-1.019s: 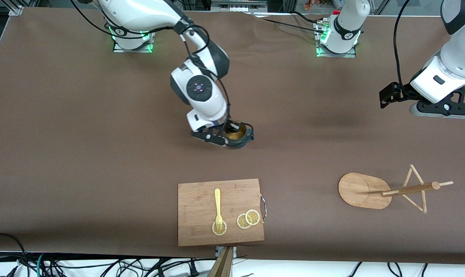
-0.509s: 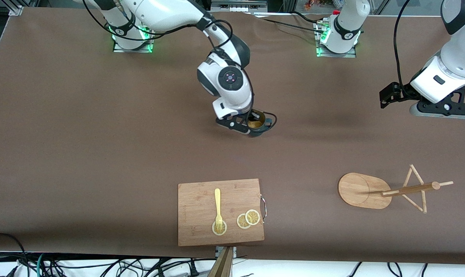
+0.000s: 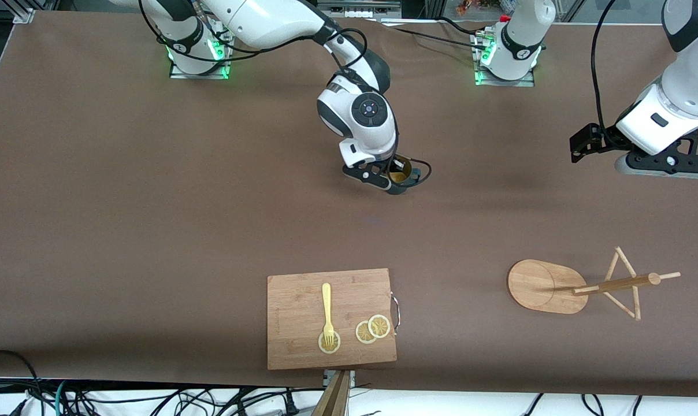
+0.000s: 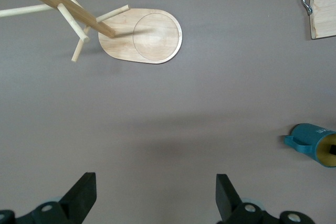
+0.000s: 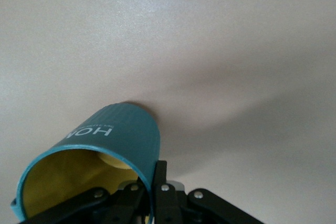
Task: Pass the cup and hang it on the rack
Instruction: 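Carry the teal mug toward the table middle with the right gripper, then release the mug with the right gripper while the left gripper approaches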
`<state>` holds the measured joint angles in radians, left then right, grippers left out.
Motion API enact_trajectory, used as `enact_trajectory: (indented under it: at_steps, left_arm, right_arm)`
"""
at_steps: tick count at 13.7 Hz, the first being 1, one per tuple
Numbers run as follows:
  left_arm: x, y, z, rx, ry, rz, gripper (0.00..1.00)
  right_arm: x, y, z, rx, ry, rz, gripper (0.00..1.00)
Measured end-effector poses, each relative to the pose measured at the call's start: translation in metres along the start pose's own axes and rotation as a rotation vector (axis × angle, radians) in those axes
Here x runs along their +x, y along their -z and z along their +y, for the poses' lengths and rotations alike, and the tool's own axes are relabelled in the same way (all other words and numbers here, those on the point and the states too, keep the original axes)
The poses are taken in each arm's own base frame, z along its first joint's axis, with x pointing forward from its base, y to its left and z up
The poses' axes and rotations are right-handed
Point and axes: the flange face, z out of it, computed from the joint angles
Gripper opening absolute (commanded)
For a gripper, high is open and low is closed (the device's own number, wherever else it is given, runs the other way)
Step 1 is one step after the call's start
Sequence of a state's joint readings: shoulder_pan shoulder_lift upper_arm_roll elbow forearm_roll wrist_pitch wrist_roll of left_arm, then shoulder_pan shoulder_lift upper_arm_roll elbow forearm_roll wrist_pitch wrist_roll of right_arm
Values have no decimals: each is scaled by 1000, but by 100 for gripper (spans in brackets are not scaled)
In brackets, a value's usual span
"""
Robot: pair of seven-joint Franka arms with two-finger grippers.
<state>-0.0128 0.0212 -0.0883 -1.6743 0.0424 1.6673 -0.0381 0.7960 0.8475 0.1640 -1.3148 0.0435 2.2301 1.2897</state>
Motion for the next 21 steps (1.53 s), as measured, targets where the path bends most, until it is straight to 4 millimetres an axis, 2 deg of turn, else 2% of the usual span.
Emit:
enact_trajectory:
  at_steps: [2,5,7,12,15,17,21]
  left_arm:
    - [0,0,0,0,0,0,100]
    - [0,0,0,0,0,0,100]
    - [0,0,0,0,-1,0,100]
    - [0,-2,-3,-3,4,-6,100]
    - [2,-12,-2,-6,2,-38,100]
    - [1,-31,7,-38,-8,-130,100]
    - [-5,-54,27,-147,-76,-248,100]
  right_arm:
    - [-1,-2,-3,5,2,0,99]
    - [-6,0,-8,5,43,34,100]
    - [-9,9,-14,15,60,51,100]
    - [15,64,-21,-44,113,61,100]
    - [50,111,-8,-75,177,60,100]
    - [80,146,8,-89,224,60,100]
    - [148,220,55,-107,320,60,100]
